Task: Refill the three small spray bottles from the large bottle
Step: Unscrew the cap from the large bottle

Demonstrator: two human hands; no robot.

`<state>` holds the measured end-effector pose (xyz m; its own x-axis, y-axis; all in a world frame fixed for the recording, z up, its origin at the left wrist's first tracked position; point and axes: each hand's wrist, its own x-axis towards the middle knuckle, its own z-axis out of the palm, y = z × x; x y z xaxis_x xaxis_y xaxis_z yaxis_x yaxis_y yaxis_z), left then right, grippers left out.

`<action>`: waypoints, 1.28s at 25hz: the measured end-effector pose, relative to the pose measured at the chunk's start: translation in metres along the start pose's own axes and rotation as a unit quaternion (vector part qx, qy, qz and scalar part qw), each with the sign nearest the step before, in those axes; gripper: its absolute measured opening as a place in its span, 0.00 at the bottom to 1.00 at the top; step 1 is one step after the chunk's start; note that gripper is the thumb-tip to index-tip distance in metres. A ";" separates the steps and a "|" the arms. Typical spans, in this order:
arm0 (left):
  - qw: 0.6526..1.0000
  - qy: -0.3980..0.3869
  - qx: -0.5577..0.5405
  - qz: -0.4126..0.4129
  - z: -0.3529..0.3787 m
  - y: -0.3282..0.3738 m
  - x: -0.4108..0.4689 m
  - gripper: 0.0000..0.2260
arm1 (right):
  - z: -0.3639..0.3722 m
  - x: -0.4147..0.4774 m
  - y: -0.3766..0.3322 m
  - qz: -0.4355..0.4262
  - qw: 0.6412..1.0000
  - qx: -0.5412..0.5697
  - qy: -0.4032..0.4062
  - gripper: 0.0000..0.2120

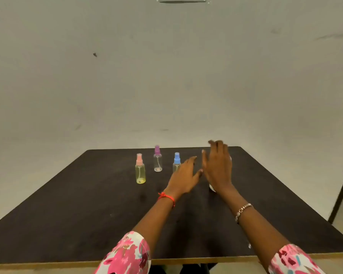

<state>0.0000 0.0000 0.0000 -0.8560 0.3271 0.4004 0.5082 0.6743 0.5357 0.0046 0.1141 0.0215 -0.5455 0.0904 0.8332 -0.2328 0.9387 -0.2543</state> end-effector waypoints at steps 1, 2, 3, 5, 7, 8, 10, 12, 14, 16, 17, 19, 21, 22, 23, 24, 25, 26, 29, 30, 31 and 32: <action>1.000 -0.009 -0.026 -0.011 0.007 0.004 0.010 0.27 | -0.001 0.010 0.007 0.030 1.000 0.005 0.002 0.15; 0.998 -0.017 -0.049 -0.021 0.013 0.010 0.018 0.29 | -0.005 0.017 0.012 0.060 0.998 0.017 -0.017 0.17; 0.997 -0.025 -0.065 -0.036 0.020 0.016 0.027 0.31 | -0.004 0.026 0.022 0.091 0.995 0.020 -0.038 0.19; 0.992 -0.038 -0.099 -0.062 0.032 0.024 0.044 0.35 | -0.001 0.042 0.040 0.151 0.980 0.047 -0.119 0.20; 0.985 -0.045 -0.146 -0.078 0.045 0.026 0.054 0.38 | 0.003 0.046 0.051 0.177 0.965 0.091 -0.168 0.17; 0.981 -0.040 -0.173 -0.082 0.049 0.026 0.058 0.38 | 0.003 0.048 0.053 0.184 0.962 0.114 -0.168 0.15; 0.971 -0.020 -0.226 -0.079 0.056 0.027 0.062 0.32 | -0.001 0.056 0.061 0.175 0.958 0.137 -0.183 0.13; 0.964 0.000 -0.256 -0.074 0.060 0.027 0.064 0.26 | -0.009 0.064 0.063 0.141 0.950 0.146 -0.236 0.12; 0.962 0.004 -0.262 -0.074 0.059 0.027 0.062 0.25 | -0.017 0.072 0.066 0.114 0.937 0.135 -0.302 0.14; 0.961 -0.003 -0.267 -0.074 0.056 0.027 0.061 0.25 | -0.021 0.080 0.066 0.102 0.931 0.120 -0.329 0.17; 0.960 -0.005 -0.270 -0.075 0.054 0.028 0.061 0.25 | -0.021 0.083 0.065 0.109 0.934 0.117 -0.319 0.18; 0.960 -0.006 -0.269 -0.074 0.054 0.029 0.060 0.24 | -0.018 0.083 0.062 0.129 0.947 0.072 -0.287 0.19; 0.963 -0.004 -0.261 -0.068 0.053 0.030 0.058 0.24 | -0.016 0.081 0.056 0.117 0.951 0.012 -0.286 0.18; 0.964 -0.002 -0.259 -0.066 0.053 0.030 0.058 0.24 | -0.015 0.081 0.053 0.099 0.949 0.000 -0.300 0.16; 0.964 0.001 -0.257 -0.065 0.053 0.029 0.058 0.24 | -0.016 0.082 0.051 0.080 0.944 0.003 -0.321 0.11; 0.964 0.002 -0.257 -0.064 0.053 0.028 0.058 0.24 | -0.018 0.085 0.050 0.067 0.937 0.004 -0.343 0.06; 0.964 0.001 -0.257 -0.063 0.053 0.028 0.058 0.24 | -0.020 0.090 0.050 0.062 0.929 0.007 -0.366 0.05; 0.964 -0.001 -0.258 -0.063 0.052 0.028 0.059 0.25 | -0.024 0.095 0.051 0.062 0.920 0.008 -0.388 0.08; 0.965 -0.003 -0.253 -0.061 0.053 0.028 0.060 0.25 | -0.028 0.101 0.046 0.065 0.913 0.009 -0.402 0.11; 0.966 -0.002 -0.252 -0.060 0.053 0.027 0.061 0.25 | -0.027 0.099 0.045 0.067 0.921 -0.003 -0.384 0.14; 0.966 -0.002 -0.252 -0.061 0.054 0.027 0.062 0.24 | -0.025 0.096 0.043 0.064 0.930 -0.032 -0.361 0.17; 0.966 -0.002 -0.252 -0.063 0.054 0.026 0.063 0.24 | -0.022 0.094 0.043 0.058 0.933 -0.061 -0.350 0.19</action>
<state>-0.0458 0.0739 -0.0013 -0.9143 0.2659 0.3055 0.3801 0.3025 0.8741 -0.0385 0.1703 0.0996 -0.9632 -0.0050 0.2687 -0.0688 0.9710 -0.2288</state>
